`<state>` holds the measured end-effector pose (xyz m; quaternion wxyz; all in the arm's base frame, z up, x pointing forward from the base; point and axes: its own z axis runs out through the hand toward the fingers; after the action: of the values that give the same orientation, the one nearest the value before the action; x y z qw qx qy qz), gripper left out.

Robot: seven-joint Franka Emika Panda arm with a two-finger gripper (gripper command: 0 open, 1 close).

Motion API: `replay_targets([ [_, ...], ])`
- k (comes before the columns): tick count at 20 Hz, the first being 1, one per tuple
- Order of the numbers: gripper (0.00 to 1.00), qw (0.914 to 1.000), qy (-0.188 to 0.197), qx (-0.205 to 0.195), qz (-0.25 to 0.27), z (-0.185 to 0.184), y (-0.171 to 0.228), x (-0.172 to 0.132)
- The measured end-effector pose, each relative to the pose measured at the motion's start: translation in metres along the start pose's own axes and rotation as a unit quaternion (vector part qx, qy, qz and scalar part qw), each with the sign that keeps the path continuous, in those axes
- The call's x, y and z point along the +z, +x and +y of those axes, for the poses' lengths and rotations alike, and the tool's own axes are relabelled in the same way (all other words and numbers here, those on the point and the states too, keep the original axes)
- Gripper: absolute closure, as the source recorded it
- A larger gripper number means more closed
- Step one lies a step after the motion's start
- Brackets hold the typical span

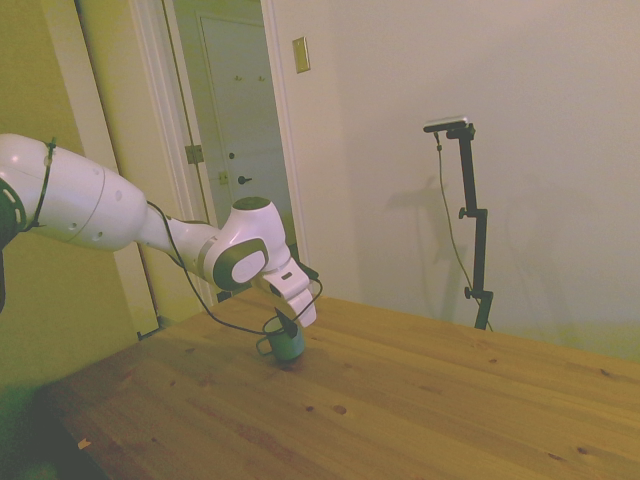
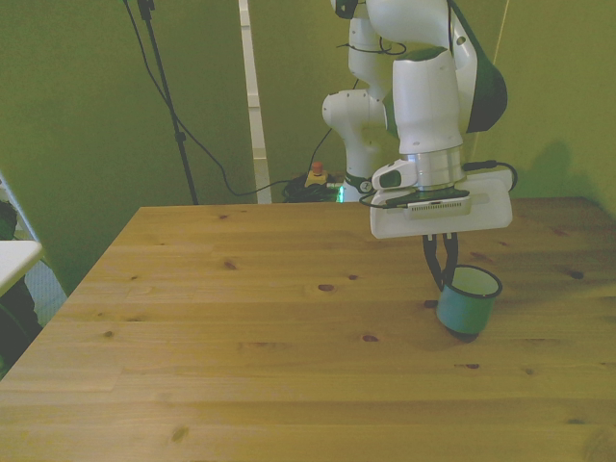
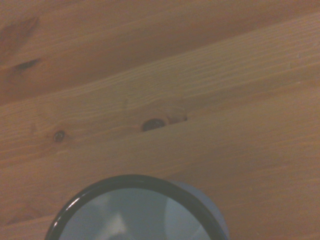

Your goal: Flip the mug upright

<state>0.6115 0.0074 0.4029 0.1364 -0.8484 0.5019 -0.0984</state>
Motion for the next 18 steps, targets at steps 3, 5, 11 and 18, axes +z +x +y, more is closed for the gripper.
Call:
replay_targets([
  [3, 1.0, 1.0, -0.001, 0.0, -0.001, 0.0004, -0.0001, 0.0018],
  [5, 0.0, 1.0, -0.002, -0.001, -0.001, 0.0005, -0.0004, 0.0021],
  [11, 0.0, 1.0, -0.004, -0.004, -0.001, 0.0016, -0.0012, 0.0036],
  [18, 0.0, 0.9999, -0.009, -0.013, 0.004, 0.0045, -0.0036, 0.0027],
])
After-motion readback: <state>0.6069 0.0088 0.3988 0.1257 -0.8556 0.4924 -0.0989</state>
